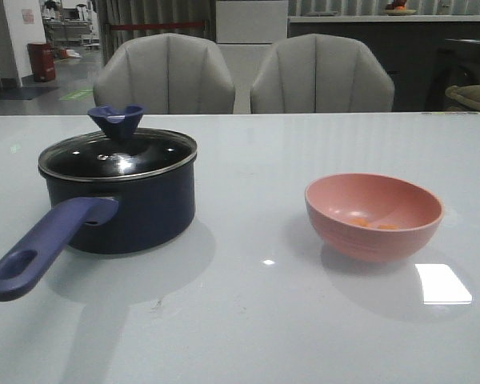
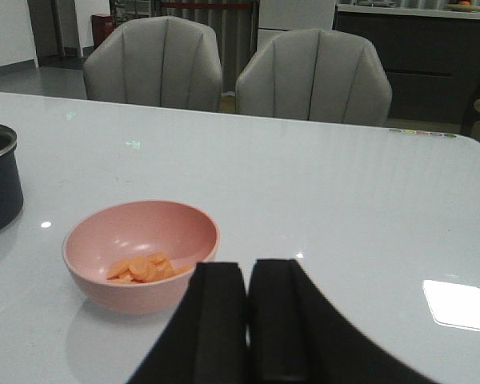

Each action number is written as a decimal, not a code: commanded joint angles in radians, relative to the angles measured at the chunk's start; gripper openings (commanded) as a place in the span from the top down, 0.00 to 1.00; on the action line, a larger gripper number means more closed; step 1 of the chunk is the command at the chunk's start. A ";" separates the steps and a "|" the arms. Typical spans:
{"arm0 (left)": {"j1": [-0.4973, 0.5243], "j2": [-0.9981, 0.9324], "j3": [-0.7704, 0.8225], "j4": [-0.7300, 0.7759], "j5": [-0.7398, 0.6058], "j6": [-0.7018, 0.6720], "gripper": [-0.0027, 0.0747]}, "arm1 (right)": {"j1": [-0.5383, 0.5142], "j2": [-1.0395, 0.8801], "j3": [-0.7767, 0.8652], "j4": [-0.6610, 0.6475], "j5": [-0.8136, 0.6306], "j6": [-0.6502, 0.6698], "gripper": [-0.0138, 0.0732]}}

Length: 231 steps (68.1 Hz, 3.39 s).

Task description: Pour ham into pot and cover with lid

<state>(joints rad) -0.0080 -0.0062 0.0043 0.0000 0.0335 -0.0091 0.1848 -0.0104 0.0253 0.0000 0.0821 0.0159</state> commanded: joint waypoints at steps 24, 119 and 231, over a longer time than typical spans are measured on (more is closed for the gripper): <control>-0.007 -0.017 0.015 0.000 -0.345 -0.004 0.79 | 0.000 -0.019 -0.004 -0.005 -0.089 0.001 0.66; -0.007 0.475 -0.566 -0.059 0.342 -0.004 0.12 | 0.000 -0.019 -0.004 -0.005 -0.089 0.001 0.66; -0.419 1.916 -1.823 0.105 1.053 -0.432 0.12 | 0.000 -0.020 -0.004 -0.005 -0.089 0.001 0.66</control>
<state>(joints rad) -0.4386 1.9489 -1.7835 0.1154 1.1022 -0.4138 0.1848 -0.0104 0.0253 0.0000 0.0821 0.0159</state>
